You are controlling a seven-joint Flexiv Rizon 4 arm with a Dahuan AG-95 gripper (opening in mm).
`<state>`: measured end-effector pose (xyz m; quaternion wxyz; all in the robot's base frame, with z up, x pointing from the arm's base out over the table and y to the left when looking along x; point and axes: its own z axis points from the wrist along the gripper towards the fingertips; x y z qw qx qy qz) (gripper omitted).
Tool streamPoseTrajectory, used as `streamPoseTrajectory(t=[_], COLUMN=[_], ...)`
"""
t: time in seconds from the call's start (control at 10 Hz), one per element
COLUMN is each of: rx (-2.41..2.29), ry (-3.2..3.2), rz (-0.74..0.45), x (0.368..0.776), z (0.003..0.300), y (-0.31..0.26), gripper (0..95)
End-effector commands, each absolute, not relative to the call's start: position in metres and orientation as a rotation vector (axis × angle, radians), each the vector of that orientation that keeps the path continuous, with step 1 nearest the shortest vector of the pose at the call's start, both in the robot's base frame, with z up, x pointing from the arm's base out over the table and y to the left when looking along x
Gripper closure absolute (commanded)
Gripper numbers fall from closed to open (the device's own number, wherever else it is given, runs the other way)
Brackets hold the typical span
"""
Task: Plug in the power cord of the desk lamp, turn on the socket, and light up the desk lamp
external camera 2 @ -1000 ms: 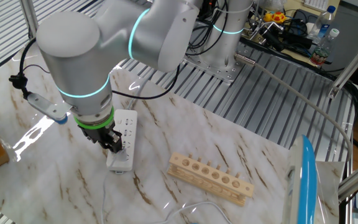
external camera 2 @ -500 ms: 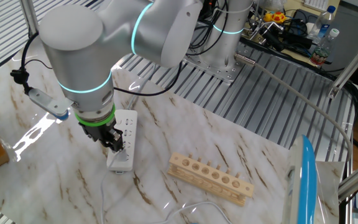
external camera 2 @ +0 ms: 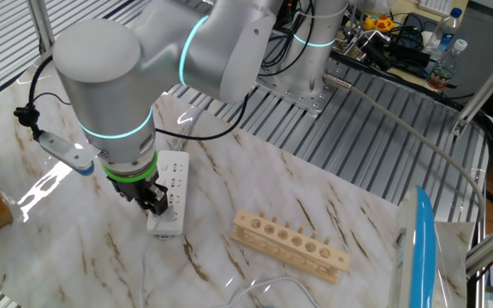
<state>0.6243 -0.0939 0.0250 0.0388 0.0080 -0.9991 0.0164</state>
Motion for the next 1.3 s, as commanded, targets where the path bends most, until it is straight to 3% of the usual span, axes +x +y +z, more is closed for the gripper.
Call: streamPoseTrajectory(t=[0.1,0.3,0.4,1.3], rx=[0.037,0.034,0.027,-0.033], ry=[-3.072,-3.066,-3.061,-3.029], rz=[0.059,0.042,0.032,0.025], x=[0.624,0.624,0.623,0.606], z=[0.015,0.016,0.019,0.065], y=[-0.093,-0.095,-0.097,-0.093], gripper=[38.0,38.0,19.0,19.0])
